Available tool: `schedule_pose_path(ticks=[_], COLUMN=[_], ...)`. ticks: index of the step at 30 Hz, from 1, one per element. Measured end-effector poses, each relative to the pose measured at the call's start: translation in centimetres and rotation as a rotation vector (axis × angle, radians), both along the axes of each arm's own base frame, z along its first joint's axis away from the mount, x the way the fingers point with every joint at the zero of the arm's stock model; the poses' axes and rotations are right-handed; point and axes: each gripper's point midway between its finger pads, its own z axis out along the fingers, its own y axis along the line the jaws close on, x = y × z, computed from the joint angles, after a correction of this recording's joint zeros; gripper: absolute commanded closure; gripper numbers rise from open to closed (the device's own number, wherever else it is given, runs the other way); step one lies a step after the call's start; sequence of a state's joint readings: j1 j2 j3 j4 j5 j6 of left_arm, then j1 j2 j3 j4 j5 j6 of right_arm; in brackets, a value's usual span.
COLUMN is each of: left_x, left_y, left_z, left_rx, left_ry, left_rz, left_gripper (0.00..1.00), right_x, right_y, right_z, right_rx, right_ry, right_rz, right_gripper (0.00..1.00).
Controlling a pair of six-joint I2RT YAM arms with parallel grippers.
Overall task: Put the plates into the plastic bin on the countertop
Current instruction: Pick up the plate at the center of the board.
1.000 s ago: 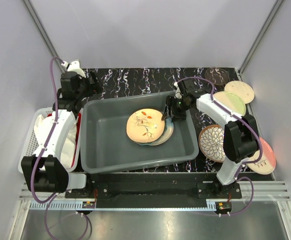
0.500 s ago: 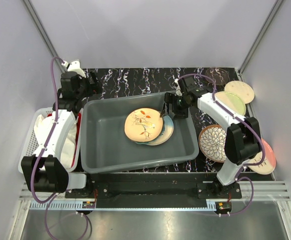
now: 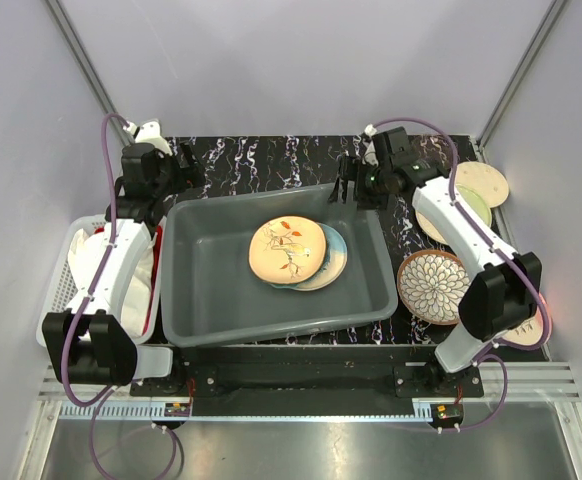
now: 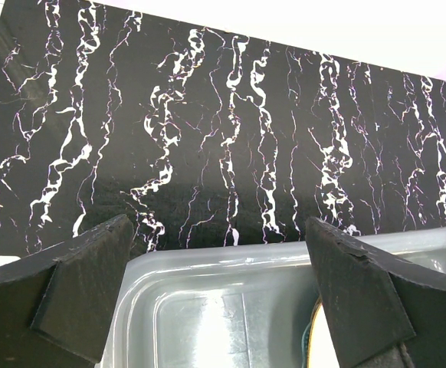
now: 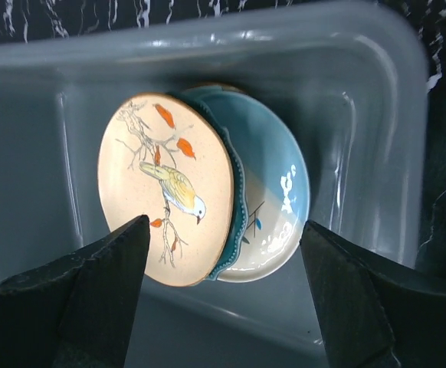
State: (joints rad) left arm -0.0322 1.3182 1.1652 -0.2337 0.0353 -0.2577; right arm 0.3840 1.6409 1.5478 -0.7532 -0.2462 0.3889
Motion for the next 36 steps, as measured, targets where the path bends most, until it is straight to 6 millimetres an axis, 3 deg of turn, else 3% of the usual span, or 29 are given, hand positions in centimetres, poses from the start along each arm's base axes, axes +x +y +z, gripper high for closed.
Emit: schedule_pose_path(ticks=[4,9,11,15,25,36], left_x=[0.0,0.0,0.0,0.0,-0.2,-0.7], left_y=[0.1,0.2,0.3,0.3,0.5,0.7], left_z=[0.0,0.0,0.0,0.0,0.5,0.7], left_rx=[0.006,0.011,0.015,0.019,0.026,0.031], left_ry=[0.000,-0.001,-0.001,-0.002,-0.014,-0.023], left_rz=[0.004,0.007,0.008,0.007,0.012,0.022], left_gripper=[0.01,0.01,0.01,0.01,0.01,0.01], right_x=[1.8,4.0,3.7,1.5,-4.5,-5.4], right_y=[-2.5,-11.6,-15.4,-19.2,-19.7,-20.3], right_z=[1.5,2.6,2.4,0.6,-9.3,-16.2], right_rx=[0.022,0.033,0.016,-0.016,-0.081,-0.196], right_ry=[-0.033,-0.048,-0.035,0.064,0.536,0.762], right_rz=[-0.066,-0.306,-0.433,-0.637,-0.956,-1.060], right_gripper=[0.13,0.13,0.13,0.15,0.15,0.20])
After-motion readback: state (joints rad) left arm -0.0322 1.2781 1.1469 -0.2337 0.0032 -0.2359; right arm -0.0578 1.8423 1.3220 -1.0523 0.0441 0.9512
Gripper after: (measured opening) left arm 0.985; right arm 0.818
